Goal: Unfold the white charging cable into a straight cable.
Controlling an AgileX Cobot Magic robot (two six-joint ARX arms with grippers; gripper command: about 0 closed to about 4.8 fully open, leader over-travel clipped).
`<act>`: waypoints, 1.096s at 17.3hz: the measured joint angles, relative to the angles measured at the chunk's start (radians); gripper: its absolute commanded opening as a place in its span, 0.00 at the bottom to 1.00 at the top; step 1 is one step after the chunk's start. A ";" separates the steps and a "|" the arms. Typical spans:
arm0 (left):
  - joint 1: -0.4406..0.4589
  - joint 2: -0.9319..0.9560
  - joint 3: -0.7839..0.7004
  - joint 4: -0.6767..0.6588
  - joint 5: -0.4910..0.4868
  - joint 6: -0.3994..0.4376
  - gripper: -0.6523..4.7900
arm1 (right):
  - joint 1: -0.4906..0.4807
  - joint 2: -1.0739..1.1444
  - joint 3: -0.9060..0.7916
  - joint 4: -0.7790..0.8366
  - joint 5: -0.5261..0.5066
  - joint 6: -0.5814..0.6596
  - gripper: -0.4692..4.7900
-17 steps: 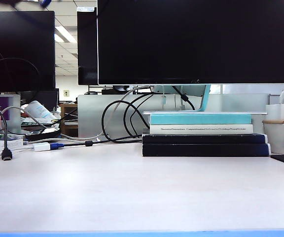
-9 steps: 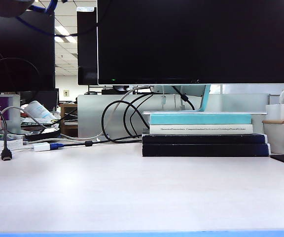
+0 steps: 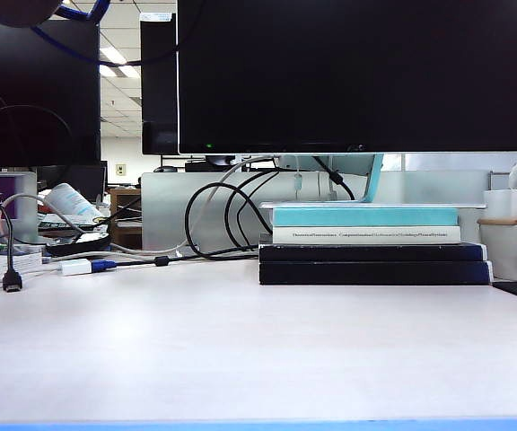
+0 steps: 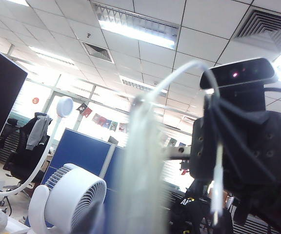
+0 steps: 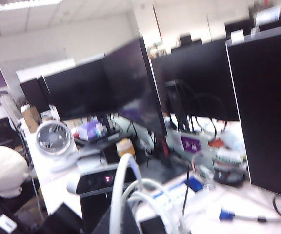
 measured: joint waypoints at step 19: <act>0.294 0.000 0.000 -0.236 0.452 0.114 0.11 | -0.003 -0.117 0.002 -0.499 0.176 -0.329 0.69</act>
